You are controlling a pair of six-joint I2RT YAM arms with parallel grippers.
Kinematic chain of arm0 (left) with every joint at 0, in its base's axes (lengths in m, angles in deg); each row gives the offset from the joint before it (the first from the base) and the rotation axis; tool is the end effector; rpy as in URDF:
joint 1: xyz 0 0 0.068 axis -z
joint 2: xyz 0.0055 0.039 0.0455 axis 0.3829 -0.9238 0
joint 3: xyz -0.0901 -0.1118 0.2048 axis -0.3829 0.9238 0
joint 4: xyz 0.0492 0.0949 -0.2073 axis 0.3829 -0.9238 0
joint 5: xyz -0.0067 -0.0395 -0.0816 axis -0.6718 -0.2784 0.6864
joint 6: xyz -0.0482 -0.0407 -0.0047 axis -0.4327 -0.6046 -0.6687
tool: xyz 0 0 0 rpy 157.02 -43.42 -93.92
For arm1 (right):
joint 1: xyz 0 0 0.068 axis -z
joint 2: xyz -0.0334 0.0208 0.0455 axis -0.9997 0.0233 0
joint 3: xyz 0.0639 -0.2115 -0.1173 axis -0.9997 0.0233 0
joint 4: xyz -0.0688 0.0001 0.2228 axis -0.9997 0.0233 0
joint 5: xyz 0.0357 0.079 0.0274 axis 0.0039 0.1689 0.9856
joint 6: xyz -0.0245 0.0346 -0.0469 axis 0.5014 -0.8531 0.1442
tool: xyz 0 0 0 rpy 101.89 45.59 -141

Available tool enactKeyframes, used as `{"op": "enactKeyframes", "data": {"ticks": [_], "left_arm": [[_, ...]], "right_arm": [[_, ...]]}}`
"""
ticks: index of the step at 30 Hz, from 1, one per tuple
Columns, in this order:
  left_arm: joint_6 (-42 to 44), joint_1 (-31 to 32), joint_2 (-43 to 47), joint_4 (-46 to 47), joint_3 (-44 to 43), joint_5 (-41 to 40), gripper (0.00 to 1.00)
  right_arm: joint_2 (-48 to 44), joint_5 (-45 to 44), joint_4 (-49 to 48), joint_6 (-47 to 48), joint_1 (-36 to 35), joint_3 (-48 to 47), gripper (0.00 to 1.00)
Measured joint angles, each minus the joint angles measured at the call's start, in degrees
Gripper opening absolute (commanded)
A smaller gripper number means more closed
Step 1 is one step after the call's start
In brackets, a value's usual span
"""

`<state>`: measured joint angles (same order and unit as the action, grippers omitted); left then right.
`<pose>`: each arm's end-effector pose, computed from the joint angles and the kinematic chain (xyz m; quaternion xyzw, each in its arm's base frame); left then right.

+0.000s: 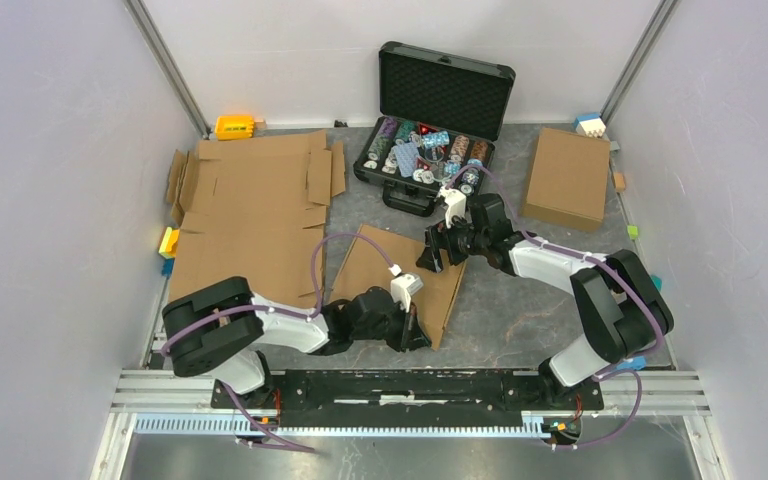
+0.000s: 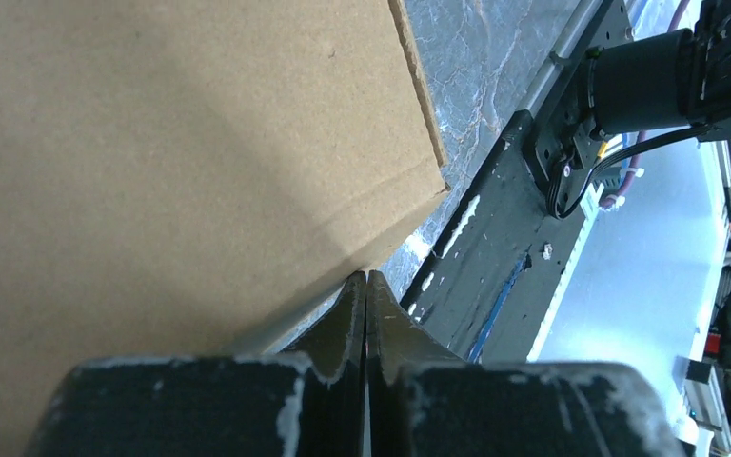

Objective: Fold the paper box

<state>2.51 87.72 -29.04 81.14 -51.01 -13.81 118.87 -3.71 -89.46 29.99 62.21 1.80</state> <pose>0.1052 -0.2466 0.1307 0.2098 0.8393 -0.4425 0.2360 0.2581 0.1536 0.1650 -0.2346 0.8573 0.3293 0.3185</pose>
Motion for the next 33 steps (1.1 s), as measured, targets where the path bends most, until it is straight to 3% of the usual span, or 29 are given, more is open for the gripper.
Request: {"op": "enactKeyframes", "data": {"ticks": [20,33], "left_arm": [[7.98,0.81,-2.19,-1.16,-2.16,0.00,0.02],[9.68,2.32,-8.87,12.83,-1.03,-0.35,0.02]], "right_arm": [[-5.18,-2.54,-5.79,-1.40,-0.07,7.28,0.84],[-10.64,-6.64,-10.88,-4.17,0.72,13.57,0.88]]}}
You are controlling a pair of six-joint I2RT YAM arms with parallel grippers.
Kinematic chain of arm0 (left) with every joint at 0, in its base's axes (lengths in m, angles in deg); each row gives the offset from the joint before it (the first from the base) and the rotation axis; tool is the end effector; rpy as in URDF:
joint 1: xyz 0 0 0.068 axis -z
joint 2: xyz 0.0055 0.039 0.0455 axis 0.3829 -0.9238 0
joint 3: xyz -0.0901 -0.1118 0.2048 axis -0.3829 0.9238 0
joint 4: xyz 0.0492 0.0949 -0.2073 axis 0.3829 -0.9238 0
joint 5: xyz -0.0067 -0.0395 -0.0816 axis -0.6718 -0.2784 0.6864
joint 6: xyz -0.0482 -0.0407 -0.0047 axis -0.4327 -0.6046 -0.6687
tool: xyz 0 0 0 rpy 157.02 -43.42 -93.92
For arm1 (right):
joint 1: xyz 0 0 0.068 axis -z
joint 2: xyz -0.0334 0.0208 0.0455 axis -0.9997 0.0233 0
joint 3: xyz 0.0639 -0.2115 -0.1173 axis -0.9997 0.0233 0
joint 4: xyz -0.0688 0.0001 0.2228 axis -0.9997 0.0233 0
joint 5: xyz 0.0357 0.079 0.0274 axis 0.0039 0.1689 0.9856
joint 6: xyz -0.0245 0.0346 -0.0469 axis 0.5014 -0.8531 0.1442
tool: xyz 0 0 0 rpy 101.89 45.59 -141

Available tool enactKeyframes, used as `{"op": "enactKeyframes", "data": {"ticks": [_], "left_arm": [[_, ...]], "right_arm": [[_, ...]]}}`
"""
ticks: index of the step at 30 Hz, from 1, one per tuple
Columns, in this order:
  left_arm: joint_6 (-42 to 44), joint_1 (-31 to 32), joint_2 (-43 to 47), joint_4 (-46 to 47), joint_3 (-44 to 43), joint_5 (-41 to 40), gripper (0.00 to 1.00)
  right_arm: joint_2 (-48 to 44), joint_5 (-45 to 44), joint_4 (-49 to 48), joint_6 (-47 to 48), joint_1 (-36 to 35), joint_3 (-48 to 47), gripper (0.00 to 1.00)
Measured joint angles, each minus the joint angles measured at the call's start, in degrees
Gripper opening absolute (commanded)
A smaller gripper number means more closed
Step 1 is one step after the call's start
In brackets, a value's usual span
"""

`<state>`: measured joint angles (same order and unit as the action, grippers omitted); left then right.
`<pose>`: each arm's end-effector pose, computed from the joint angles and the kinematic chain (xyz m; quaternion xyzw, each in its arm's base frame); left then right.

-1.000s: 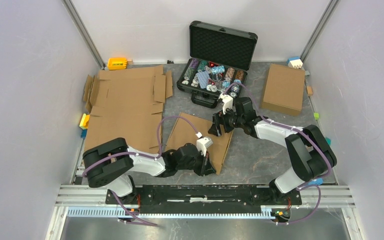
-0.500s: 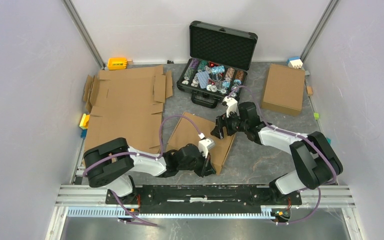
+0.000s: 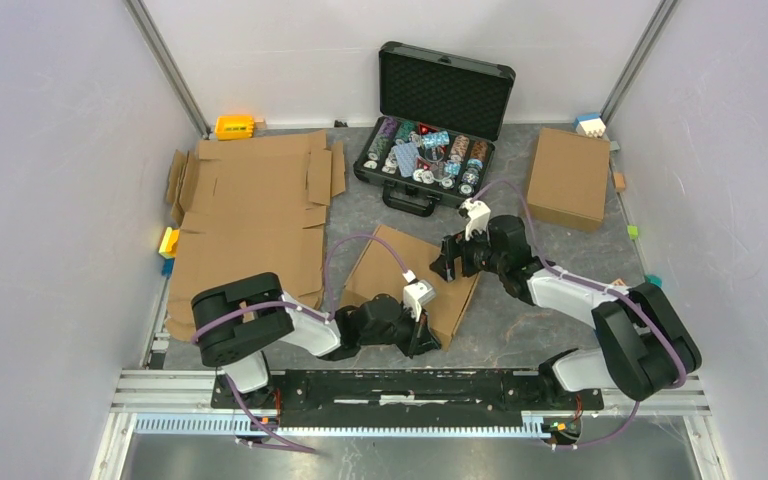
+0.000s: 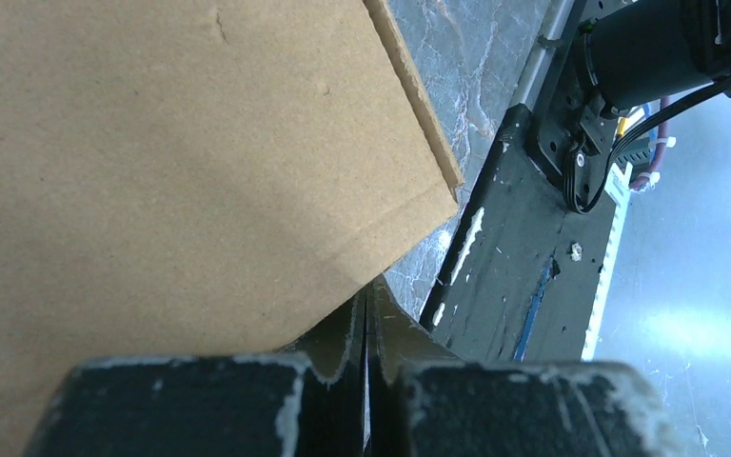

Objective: Fold the paper box

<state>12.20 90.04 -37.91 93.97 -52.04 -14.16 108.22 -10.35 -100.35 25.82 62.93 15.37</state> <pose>0.1026 -0.2678 0.1195 0.2911 0.7911 -0.4522 0.2912 0.2274 0.1290 0.1627 -0.1835 0.8487 0.3067 0.3899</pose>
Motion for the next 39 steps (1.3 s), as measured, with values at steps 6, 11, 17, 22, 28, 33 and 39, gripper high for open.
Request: {"op": "enactKeyframes", "data": {"ticks": [6,11,17,22,28,33,39], "left_arm": [[0.00,0.00,0.33,-0.44,0.09,0.04,0.03],[-0.72,-0.15,4.59,-4.90,0.13,-1.16,0.03],[-2.29,1.44,6.80,-5.68,-0.33,-2.45,0.02],[-3.26,2.45,4.35,-4.37,-1.62,-1.38,0.02],[-3.76,3.39,0.09,-2.80,-3.30,-0.13,0.02],[-2.89,3.74,-0.07,-2.75,-3.34,-0.96,0.02],[0.02,4.33,-0.57,-1.60,-3.32,-2.19,0.02]], "right_arm": [[-0.76,-1.57,1.36,-1.14,0.44,0.46,0.88],[-0.76,-0.50,2.36,-1.79,1.95,0.22,0.88],[-0.66,0.61,3.74,-2.43,2.62,0.02,0.88],[-0.66,1.20,4.35,-2.93,2.62,0.02,0.89],[-0.66,1.29,4.35,-2.97,2.67,0.02,0.88],[-0.66,1.42,4.24,-3.02,2.75,0.11,0.88],[-0.63,2.23,2.99,-2.89,3.02,0.76,0.88]]}}
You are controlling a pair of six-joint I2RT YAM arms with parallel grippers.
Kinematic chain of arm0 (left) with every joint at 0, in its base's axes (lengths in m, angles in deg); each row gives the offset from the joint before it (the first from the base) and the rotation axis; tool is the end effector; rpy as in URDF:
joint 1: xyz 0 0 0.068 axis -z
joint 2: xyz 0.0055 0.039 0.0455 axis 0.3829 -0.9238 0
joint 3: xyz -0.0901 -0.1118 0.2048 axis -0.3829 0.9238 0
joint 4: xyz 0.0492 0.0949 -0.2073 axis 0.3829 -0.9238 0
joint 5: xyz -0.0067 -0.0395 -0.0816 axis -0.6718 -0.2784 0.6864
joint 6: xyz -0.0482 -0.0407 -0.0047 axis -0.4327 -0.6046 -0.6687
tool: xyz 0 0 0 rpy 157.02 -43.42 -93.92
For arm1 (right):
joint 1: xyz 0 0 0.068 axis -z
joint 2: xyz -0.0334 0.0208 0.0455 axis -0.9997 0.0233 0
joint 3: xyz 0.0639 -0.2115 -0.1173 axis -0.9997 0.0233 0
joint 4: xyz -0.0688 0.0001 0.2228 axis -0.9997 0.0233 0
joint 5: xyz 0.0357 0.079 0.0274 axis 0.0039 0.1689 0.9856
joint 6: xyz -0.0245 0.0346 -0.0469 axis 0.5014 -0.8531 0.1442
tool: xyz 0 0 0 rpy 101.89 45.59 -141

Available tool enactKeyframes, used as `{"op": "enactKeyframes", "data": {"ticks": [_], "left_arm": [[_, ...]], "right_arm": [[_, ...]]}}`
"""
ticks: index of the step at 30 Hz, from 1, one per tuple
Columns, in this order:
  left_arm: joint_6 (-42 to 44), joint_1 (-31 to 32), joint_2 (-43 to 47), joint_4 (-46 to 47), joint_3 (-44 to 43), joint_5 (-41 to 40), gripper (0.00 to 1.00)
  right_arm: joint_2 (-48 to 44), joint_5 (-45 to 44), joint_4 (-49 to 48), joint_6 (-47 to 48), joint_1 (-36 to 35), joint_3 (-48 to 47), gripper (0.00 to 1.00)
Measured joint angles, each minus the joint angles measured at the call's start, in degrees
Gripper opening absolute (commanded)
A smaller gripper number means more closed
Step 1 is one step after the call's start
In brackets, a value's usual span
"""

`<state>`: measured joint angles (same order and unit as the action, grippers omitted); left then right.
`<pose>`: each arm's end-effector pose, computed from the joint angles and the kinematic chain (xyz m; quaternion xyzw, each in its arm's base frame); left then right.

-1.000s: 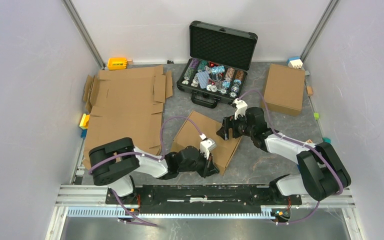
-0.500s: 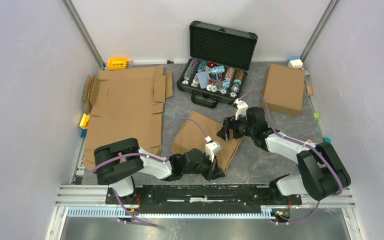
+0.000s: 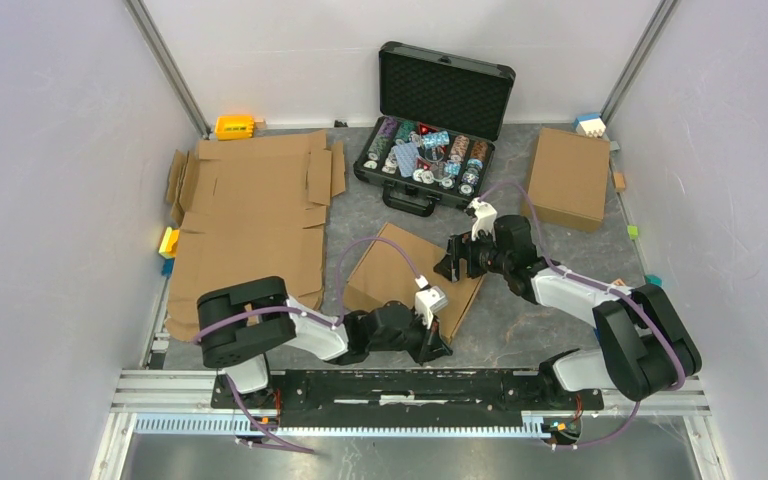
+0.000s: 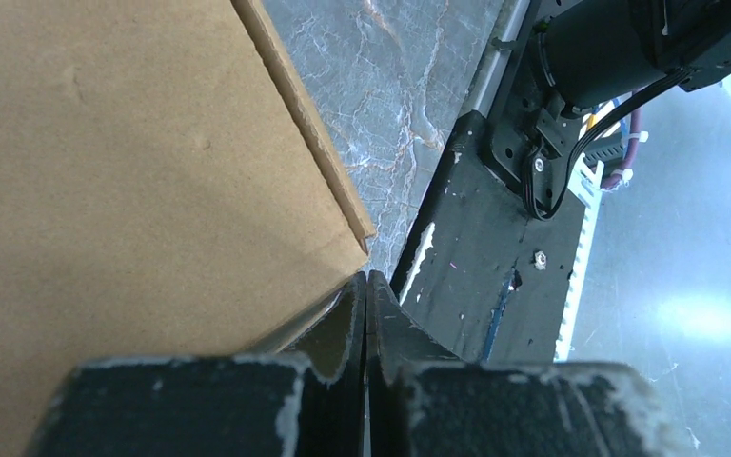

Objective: Fold the paper box

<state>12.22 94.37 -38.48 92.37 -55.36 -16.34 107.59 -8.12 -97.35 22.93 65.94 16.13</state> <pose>0.0876 -0.2858 0.1277 0.3104 0.7787 -0.4601 0.2925 0.2266 0.1157 0.1568 -0.1444 0.8659 0.3162 0.3598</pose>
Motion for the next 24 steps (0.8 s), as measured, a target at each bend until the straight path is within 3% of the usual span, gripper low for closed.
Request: {"op": "enactKeyframes", "data": {"ticks": [24], "left_arm": [[16.61,1.14,-5.22,9.35,0.15,-0.13,0.02]], "right_arm": [[-2.16,0.20,-2.73,1.16,1.03,2.89,0.88]]}}
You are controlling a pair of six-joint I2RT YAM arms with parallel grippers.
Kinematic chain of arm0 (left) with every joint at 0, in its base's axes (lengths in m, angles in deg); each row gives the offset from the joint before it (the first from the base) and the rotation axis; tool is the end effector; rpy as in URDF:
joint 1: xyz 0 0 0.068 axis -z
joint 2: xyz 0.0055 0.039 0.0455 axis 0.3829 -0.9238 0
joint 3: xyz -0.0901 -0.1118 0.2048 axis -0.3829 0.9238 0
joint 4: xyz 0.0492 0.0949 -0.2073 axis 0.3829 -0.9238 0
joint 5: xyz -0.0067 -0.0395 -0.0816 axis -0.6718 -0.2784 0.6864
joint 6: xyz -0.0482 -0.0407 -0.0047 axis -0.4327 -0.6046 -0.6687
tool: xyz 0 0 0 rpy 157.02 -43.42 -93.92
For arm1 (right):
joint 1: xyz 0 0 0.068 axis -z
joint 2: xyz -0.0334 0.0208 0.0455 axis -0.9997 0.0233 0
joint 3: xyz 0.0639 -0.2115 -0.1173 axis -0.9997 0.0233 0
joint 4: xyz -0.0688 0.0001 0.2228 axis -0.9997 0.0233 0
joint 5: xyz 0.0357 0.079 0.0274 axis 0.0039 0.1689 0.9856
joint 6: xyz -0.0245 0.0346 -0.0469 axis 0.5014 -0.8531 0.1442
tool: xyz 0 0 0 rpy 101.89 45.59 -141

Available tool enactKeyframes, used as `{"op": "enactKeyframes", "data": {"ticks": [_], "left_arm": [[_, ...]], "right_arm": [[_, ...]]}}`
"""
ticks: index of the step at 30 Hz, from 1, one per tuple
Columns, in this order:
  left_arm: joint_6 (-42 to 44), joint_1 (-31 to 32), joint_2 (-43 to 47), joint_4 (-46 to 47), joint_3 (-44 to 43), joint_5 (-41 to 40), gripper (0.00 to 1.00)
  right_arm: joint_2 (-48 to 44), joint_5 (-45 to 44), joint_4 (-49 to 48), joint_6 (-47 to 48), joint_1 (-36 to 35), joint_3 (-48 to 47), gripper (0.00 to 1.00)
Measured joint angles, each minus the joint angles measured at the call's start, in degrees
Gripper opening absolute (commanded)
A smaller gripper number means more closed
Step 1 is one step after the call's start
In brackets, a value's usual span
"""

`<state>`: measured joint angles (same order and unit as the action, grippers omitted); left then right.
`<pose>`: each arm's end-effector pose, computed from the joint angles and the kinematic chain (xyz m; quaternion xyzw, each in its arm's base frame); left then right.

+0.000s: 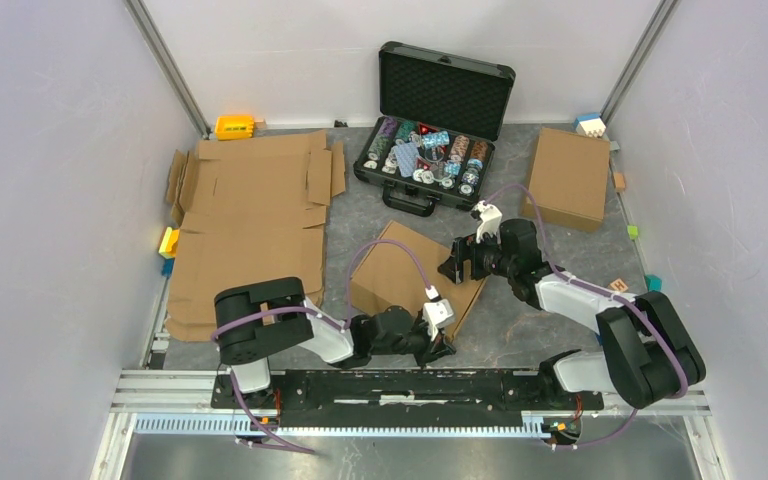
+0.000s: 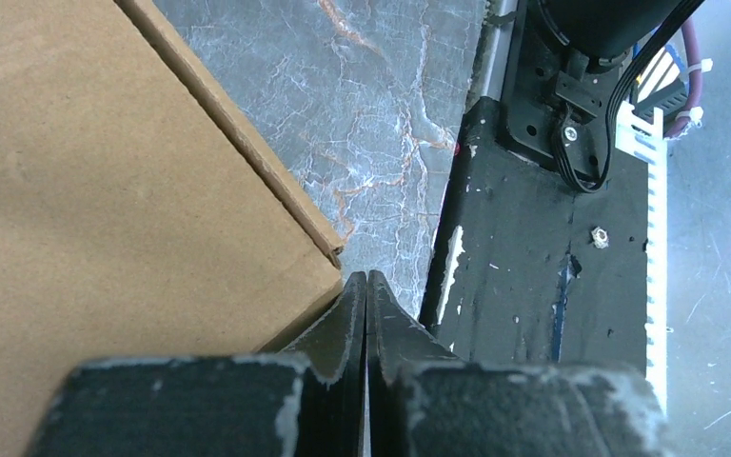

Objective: Fold the paper box

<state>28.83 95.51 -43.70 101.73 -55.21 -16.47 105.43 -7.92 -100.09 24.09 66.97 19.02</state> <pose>0.0843 -0.2949 0.1198 0.4186 0.7040 -0.4353 0.3738 0.2210 0.1088 0.1559 -0.1488 0.8572 0.3138 0.3802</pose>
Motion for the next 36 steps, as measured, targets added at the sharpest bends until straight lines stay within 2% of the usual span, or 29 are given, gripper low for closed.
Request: {"op": "enactKeyframes", "data": {"ticks": [3,9,13,18,23,32,36], "left_arm": [[1.38,-0.22,-0.28,0.72,0.00,0.61,0.02],[1.31,-4.74,-1.18,1.95,0.09,9.03,0.02],[1.31,-6.14,-1.31,2.21,0.24,11.39,0.02],[1.33,-6.45,-0.09,2.64,1.60,11.58,0.02],[1.40,-7.19,5.31,1.70,2.73,10.56,0.02],[1.07,-10.45,7.67,2.56,2.82,13.64,0.02],[1.09,-10.71,8.35,2.43,2.84,13.55,0.02]], "right_arm": [[-0.07,-0.02,0.26,0.02,0.04,-0.09,0.88],[-0.57,-0.68,0.44,0.52,0.28,-0.26,0.90],[-1.60,-1.53,1.38,0.68,0.48,-0.26,0.91],[-2.91,-1.88,3.32,0.72,0.50,-0.26,0.90],[-4.42,-0.94,5.09,0.04,1.16,0.13,0.90],[-3.80,4.31,-2.19,-4.74,6.16,4.31,0.90],[-3.56,6.21,-2.73,-5.31,7.56,4.59,0.85]]}}
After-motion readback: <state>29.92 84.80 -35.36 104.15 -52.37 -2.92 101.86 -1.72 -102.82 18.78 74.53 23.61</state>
